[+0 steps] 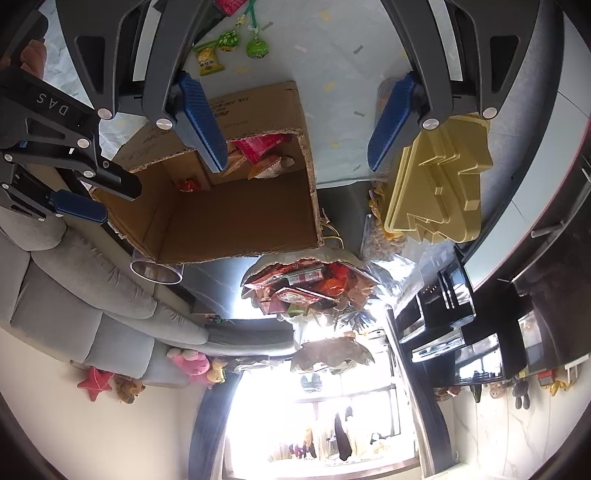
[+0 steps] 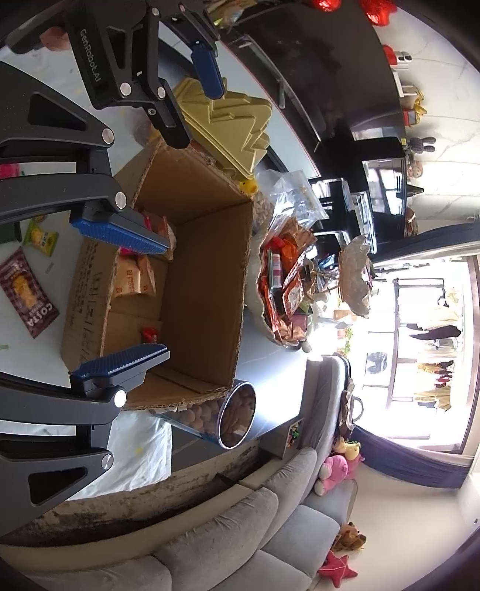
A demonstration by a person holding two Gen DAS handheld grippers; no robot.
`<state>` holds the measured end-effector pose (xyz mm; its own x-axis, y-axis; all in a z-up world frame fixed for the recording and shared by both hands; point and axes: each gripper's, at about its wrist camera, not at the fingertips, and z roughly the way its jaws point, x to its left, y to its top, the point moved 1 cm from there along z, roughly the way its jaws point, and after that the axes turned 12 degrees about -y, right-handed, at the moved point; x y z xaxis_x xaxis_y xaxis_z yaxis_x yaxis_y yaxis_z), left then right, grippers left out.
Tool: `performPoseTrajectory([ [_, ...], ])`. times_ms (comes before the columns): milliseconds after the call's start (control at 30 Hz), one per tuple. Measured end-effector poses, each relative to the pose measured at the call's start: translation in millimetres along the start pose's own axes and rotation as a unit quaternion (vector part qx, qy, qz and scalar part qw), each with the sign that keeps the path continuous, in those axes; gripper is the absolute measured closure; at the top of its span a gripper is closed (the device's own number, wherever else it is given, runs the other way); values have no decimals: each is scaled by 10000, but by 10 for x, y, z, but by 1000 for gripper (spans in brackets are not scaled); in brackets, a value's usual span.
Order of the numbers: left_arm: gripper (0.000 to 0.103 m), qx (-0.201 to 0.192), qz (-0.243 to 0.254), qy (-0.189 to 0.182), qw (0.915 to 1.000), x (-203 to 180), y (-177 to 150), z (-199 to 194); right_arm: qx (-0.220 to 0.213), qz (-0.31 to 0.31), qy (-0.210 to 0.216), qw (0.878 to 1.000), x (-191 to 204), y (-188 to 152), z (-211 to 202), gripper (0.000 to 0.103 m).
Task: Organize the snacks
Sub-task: 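Move both tools back toward the snacks beside the box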
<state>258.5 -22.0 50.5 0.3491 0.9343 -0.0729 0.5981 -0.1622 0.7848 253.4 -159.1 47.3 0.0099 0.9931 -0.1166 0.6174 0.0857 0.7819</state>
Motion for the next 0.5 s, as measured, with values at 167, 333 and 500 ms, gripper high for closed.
performPoseTrajectory([
  [167, 25, 21, 89, 14, 10000, 2, -150, -86, -77, -144, -15, 9999, 116, -119, -117, 51],
  [333, 25, 74, 110, -1, 9999, 25, -302, -122, 4, -161, 95, 9998, 185, -249, -144, 51],
  [500, 25, 131, 162, 22, 9998, 43, -460, -103, 82, -227, 154, 9996, 280, -398, -134, 51],
])
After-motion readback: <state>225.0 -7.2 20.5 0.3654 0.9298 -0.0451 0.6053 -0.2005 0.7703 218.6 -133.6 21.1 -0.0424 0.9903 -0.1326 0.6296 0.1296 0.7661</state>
